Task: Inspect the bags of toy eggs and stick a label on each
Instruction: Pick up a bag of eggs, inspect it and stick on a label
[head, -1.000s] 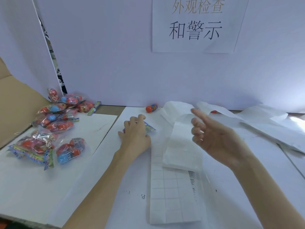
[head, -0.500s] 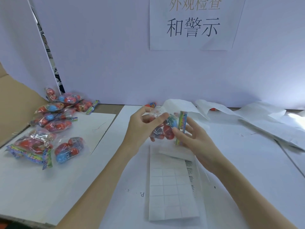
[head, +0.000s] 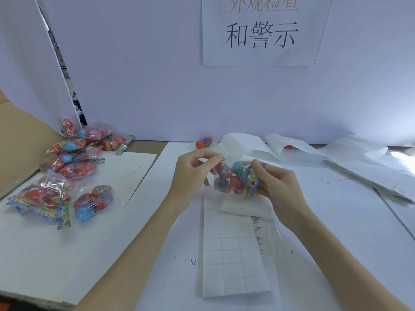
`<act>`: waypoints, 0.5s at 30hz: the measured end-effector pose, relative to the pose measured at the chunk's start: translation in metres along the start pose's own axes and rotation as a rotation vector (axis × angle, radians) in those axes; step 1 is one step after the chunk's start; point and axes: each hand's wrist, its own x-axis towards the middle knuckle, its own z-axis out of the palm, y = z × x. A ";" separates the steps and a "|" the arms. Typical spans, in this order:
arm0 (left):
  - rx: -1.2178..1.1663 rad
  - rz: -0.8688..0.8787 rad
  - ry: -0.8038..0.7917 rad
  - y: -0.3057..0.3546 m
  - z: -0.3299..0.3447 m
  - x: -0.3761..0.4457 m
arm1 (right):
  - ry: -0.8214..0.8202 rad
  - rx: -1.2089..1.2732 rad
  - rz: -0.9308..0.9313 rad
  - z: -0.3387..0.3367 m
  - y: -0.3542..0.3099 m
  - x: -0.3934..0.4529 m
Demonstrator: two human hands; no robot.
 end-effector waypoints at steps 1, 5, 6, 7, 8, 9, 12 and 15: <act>-0.042 -0.013 0.018 0.000 0.000 0.001 | -0.028 0.017 0.006 0.000 -0.001 0.000; -0.142 -0.078 0.073 -0.005 0.005 0.001 | -0.012 -0.041 -0.019 0.006 0.002 0.001; -0.135 -0.087 0.087 -0.007 0.006 0.001 | -0.030 -0.077 -0.027 0.007 0.001 0.000; -0.137 -0.089 0.096 -0.008 0.007 0.000 | -0.068 -0.098 -0.029 0.008 0.001 -0.001; -0.160 -0.095 0.100 -0.008 0.008 0.000 | -0.102 -0.095 -0.023 0.007 0.001 -0.002; -0.198 -0.115 0.096 -0.008 0.008 0.001 | -0.109 -0.076 -0.011 0.007 0.001 -0.003; -0.166 -0.200 0.014 -0.006 0.006 0.002 | -0.053 -0.036 0.000 0.005 -0.003 -0.002; 0.069 -0.156 -0.087 -0.008 0.004 0.001 | -0.077 -0.041 0.003 0.000 -0.008 -0.001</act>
